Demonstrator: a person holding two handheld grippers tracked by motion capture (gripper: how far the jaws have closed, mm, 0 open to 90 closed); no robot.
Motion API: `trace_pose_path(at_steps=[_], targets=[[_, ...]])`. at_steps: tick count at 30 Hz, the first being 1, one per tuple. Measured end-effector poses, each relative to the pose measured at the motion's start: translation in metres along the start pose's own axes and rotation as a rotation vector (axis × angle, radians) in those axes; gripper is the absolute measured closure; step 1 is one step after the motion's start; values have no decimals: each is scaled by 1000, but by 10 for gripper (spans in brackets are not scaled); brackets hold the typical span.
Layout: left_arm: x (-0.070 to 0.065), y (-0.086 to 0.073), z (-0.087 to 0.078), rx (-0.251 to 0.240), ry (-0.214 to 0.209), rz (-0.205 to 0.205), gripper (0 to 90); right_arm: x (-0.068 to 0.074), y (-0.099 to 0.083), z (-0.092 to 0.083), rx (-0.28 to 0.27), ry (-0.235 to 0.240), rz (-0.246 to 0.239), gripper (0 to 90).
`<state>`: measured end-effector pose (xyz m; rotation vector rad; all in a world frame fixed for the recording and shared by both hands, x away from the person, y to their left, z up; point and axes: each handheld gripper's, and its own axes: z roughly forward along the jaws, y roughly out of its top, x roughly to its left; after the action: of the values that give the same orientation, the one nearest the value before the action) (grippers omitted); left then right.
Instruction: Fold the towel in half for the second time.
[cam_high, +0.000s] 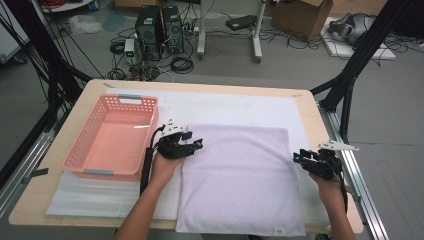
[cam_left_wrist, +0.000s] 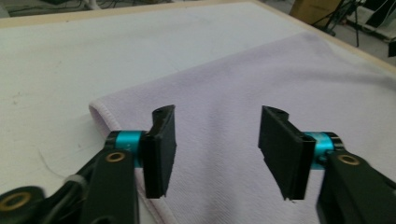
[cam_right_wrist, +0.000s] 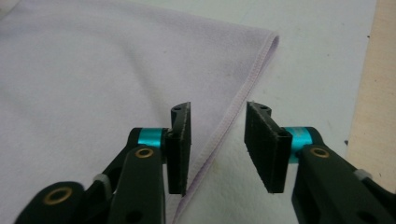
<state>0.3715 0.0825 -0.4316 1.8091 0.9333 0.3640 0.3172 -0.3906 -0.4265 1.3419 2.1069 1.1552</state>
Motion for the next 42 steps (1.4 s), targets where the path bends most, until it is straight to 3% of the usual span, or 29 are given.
trace_pose_path(at_steps=[4,8,11,13,15,17,19,21,22,24,26,28,30,33,34,35,36,37,38,39,40,42], targets=[[10,-1,11,11,78,-17,612,-3,9,14,31,8,-8,667],[17,-7,23,92,116,-71,647,-4,15,30,54,18,-12,718],[17,-2,32,150,154,-48,678,-3,19,44,81,7,-38,755],[18,0,36,151,199,-41,736,-3,22,53,104,-4,-57,771],[20,0,38,144,229,-72,815,-3,21,59,107,-49,-80,838],[23,2,39,143,251,-70,820,-7,20,59,95,-111,-79,888],[25,4,40,145,251,-70,808,-10,20,59,85,-136,-63,873],[26,5,40,118,271,-83,693,-15,21,58,88,-136,-25,790],[29,5,40,106,269,-106,620,-18,22,57,90,-116,-2,762],[34,4,40,104,283,-152,532,-21,26,54,70,-110,-2,720],[38,4,40,93,269,-186,499,-23,33,55,59,-102,7,639],[40,6,43,107,238,-182,461,-24,39,61,70,-101,-7,581],[38,6,47,122,229,-159,463,-27,44,70,90,-103,14,502],[39,7,47,128,225,-164,485,-29,48,84,106,-91,27,499],[38,8,48,136,231,-143,505,-29,49,89,118,-91,24,504],[36,8,49,151,251,-97,545,-30,48,92,128,-93,24,507],[35,8,49,156,260,-77,606,-30,49,93,120,-96,22,561],[34,8,50,152,257,-81,649,-29,49,93,116,-86,28,641],[35,8,50,150,229,-85,731,-28,49,94,117,-72,29,731],[32,8,51,154,227,-72,835,-27,49,94,115,-46,34,825],[30,8,51,156,232,-58,847,-26,49,94,115,-37,31,846],[34,8,50,150,211,-104,857,-25,50,94,120,-35,35,862]])
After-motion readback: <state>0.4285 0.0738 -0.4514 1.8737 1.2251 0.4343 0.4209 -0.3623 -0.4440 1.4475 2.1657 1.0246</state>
